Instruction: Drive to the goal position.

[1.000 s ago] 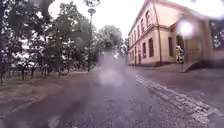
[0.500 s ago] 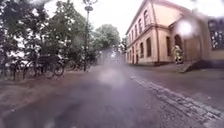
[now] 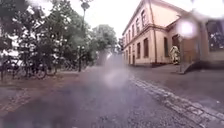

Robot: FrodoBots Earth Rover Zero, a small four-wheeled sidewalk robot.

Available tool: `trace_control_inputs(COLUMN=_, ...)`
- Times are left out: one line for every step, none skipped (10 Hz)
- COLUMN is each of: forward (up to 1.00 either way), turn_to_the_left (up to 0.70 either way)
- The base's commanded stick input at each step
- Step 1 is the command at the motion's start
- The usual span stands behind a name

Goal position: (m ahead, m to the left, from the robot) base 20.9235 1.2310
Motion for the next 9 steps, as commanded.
trace_control_inputs(forward=0.70, turn_to_the_left=-0.14)
trace_control_inputs(forward=0.70, turn_to_the_left=-0.14)
trace_control_inputs(forward=0.70, turn_to_the_left=-0.14)
trace_control_inputs(forward=0.70, turn_to_the_left=-0.14)
trace_control_inputs(forward=0.70, turn_to_the_left=-0.14)
trace_control_inputs(forward=0.70, turn_to_the_left=-0.14)
trace_control_inputs(forward=0.70, turn_to_the_left=-0.14)
trace_control_inputs(forward=0.70, turn_to_the_left=-0.14)
trace_control_inputs(forward=0.70, turn_to_the_left=-0.14)
